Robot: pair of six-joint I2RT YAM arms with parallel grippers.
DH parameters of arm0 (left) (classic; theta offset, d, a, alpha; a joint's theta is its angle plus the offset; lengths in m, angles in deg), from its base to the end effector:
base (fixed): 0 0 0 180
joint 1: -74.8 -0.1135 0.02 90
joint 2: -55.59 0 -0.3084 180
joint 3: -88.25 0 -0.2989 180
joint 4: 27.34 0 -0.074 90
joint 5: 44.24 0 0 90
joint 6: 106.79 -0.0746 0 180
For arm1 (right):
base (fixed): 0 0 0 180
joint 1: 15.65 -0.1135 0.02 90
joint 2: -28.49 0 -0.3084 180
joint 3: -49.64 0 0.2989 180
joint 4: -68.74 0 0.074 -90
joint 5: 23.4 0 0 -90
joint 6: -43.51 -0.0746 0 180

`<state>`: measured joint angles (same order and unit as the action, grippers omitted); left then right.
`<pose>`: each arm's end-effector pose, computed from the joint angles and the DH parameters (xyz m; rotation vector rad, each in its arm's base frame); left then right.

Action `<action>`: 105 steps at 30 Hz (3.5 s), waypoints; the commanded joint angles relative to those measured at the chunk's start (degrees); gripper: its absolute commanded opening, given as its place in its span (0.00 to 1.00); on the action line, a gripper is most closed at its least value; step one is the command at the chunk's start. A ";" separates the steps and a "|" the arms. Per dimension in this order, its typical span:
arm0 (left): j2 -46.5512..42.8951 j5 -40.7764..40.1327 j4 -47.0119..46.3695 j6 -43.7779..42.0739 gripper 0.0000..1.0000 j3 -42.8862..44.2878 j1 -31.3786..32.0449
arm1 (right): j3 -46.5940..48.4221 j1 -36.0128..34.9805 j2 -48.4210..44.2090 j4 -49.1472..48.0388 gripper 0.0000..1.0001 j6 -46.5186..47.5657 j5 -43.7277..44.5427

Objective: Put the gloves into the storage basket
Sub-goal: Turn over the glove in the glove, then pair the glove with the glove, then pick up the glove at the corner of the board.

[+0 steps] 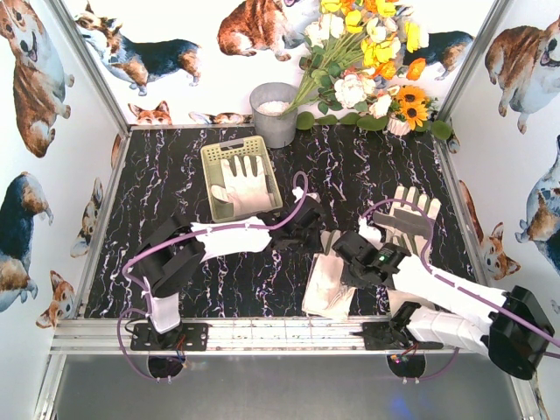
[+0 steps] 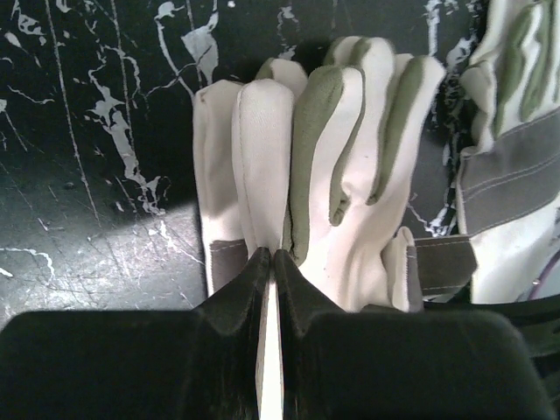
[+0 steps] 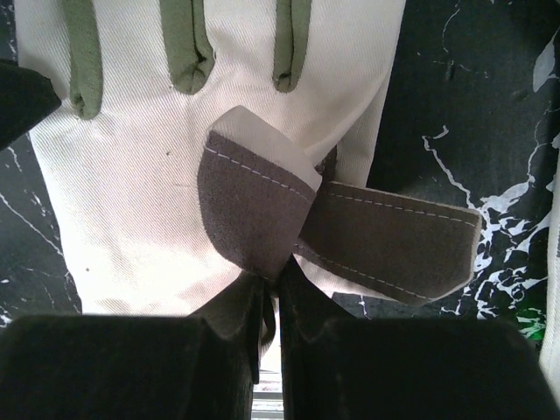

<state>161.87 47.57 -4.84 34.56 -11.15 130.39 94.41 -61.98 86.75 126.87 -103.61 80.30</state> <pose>0.2664 -0.3931 0.1693 0.1123 2.6078 -0.8259 0.1472 0.1286 0.1670 0.3122 2.7364 0.1448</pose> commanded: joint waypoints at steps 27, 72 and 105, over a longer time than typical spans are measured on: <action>-5.50 -5.24 1.80 -5.13 0.27 -3.97 -0.05 | -3.71 0.53 4.53 -13.04 0.00 7.04 -2.96; -2.88 0.99 -0.34 -7.88 0.14 -4.01 -1.63 | 3.79 27.20 -3.04 -7.57 1.00 24.79 -38.03; -8.42 2.79 -3.44 -4.82 0.33 -17.68 -4.75 | -6.45 29.89 17.48 -27.50 0.69 24.56 -49.50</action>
<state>152.12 48.68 -5.60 29.27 -28.27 126.17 89.06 -32.32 102.53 102.43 -80.97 29.70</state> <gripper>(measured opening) 0.343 0.713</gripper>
